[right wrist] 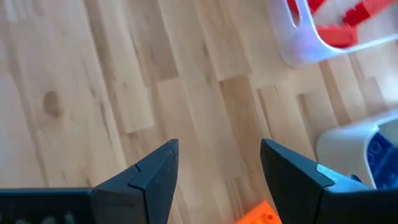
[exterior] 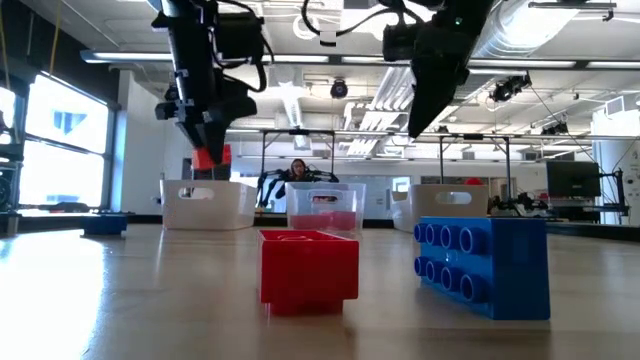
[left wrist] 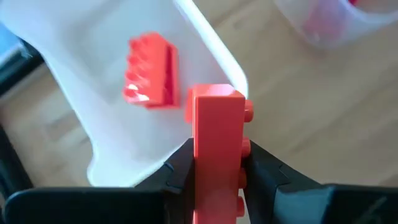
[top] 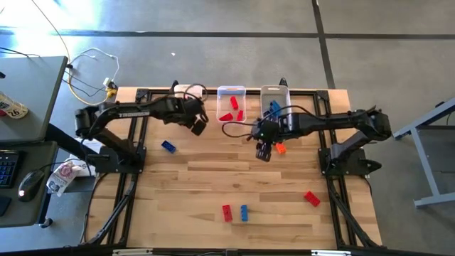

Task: Sort & place blocks by color
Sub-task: Put the orange game piece into the white bin

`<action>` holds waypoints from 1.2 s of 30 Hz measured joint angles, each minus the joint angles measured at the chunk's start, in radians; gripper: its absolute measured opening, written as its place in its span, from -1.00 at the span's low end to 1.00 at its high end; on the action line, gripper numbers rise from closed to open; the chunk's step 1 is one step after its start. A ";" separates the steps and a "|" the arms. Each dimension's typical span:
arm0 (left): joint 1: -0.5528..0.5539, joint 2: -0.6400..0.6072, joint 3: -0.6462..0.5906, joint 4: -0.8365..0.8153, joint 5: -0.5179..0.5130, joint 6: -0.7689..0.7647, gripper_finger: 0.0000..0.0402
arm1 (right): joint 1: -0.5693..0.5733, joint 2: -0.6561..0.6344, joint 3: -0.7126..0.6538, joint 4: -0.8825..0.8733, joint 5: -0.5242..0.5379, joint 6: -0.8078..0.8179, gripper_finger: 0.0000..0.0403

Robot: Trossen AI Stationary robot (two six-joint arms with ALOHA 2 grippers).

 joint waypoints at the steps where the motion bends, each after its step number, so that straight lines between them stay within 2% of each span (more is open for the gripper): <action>1: 0.013 -0.010 0.000 0.010 -0.005 0.007 -0.62 | 0.009 0.000 0.000 0.008 0.000 -0.001 0.06; 12: 0.178 0.013 0.000 0.144 -0.006 0.131 -0.62 | 0.077 0.000 0.000 0.062 0.008 -0.001 0.06; 18: 0.245 0.059 0.000 0.161 0.049 0.178 -0.62 | 0.096 0.000 0.000 0.073 0.008 0.000 0.06; 25: 0.292 0.078 0.000 0.165 0.057 0.185 -0.62 | 0.102 0.000 0.000 0.071 -0.012 0.005 0.06; 30: 0.323 0.078 0.000 0.191 0.078 0.222 -0.57 | 0.124 0.000 0.000 0.049 -0.068 0.094 0.06; 36: 0.344 0.078 0.000 0.202 0.149 0.238 -0.48 | 0.198 0.000 0.000 0.007 -0.093 0.222 0.06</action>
